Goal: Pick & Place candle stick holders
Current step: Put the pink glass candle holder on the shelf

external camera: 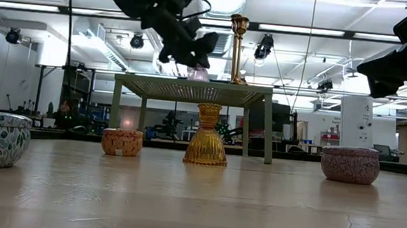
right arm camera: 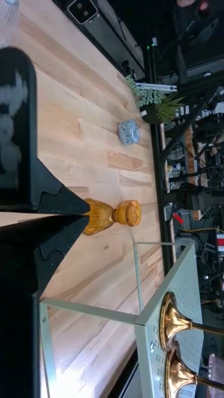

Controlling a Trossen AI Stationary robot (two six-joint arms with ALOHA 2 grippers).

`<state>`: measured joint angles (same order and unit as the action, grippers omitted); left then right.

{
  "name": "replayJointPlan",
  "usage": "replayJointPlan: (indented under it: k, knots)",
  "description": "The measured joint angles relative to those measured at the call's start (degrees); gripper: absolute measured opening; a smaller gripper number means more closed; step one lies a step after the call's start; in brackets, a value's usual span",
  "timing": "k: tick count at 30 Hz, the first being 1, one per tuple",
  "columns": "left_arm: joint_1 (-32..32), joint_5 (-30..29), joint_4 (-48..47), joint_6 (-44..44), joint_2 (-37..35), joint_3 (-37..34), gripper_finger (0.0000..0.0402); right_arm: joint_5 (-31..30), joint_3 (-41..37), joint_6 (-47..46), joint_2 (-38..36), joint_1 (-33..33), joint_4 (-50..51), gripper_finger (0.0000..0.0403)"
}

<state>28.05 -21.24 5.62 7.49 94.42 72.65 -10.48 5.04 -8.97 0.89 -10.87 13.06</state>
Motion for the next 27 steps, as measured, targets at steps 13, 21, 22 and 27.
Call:
replayJointPlan:
  k: [13, 21, 22, 27]
  knots:
    - [1.37, -0.04, 1.15, -2.42, 3.39, 1.25, 0.0138, 0.0, 0.0, 0.0, 0.0, 0.0, 0.0, 0.0008]
    - [1.4, 2.78, 0.9, -1.62, 4.1, 1.15, 0.0138, -0.01, 0.0, 0.0, 0.0, 0.0, 0.0, 0.0008]
    - [1.4, 2.8, 0.9, -1.6, 4.1, 1.15, 0.0138, -0.02, 0.0, 0.0, 0.0, 0.01, 0.0, 0.0008]
    - [1.42, 2.78, 0.87, -1.55, 4.1, 1.13, 0.0138, -0.02, 0.0, 0.0, 0.0, 0.0, 0.0, 0.0008]
